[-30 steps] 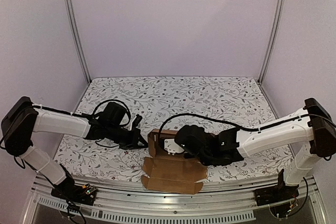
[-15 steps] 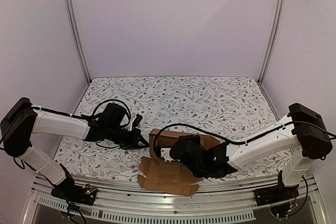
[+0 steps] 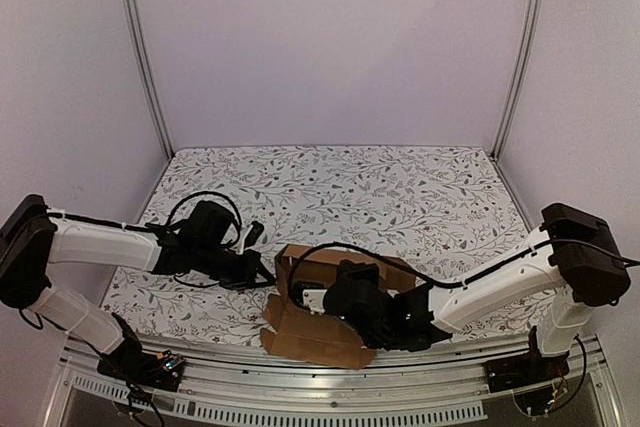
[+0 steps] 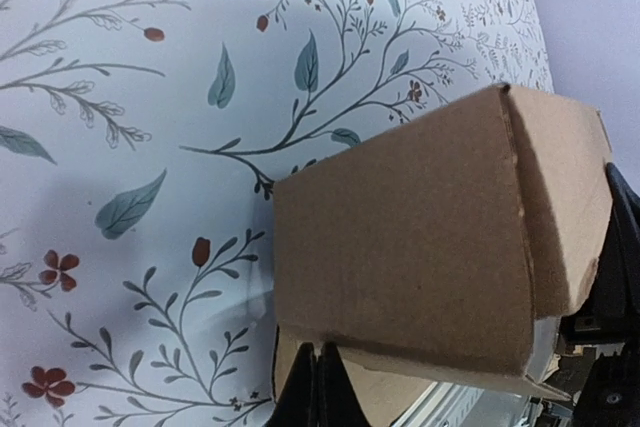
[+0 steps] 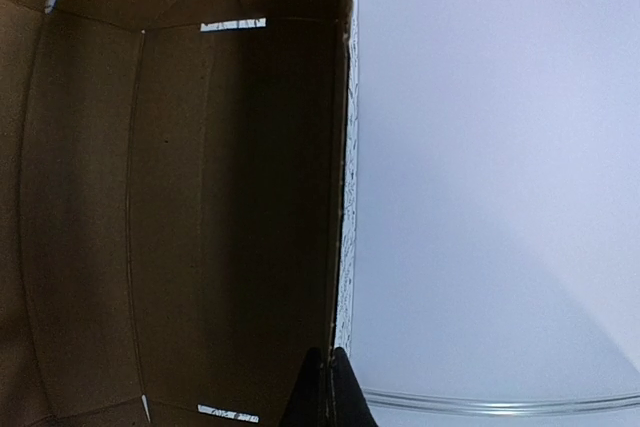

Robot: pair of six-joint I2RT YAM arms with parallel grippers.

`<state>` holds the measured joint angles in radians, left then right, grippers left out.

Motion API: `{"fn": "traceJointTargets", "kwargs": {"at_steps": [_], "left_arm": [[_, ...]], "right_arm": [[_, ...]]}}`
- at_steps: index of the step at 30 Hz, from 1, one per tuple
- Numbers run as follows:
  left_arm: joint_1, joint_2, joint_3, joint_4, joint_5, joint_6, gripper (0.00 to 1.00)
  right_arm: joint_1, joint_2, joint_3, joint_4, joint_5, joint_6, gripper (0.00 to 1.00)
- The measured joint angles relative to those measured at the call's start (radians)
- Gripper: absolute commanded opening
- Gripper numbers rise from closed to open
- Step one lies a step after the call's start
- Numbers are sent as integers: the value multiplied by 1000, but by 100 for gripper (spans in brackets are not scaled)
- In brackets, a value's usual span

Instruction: Fold the paper box

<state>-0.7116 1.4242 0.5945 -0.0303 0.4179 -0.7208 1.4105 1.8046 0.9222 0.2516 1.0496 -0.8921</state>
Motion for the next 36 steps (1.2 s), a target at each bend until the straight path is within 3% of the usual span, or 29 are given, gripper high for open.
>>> {"fn": "traceJointTargets", "kwargs": {"at_steps": [20, 36], "left_arm": [[-58, -93, -21, -19, -162, 56, 6], [-145, -71, -21, 51, -229, 94, 21]], "right_arm": [[43, 74, -1, 101, 94, -81, 0], [51, 84, 1, 109, 107, -81, 0]]}}
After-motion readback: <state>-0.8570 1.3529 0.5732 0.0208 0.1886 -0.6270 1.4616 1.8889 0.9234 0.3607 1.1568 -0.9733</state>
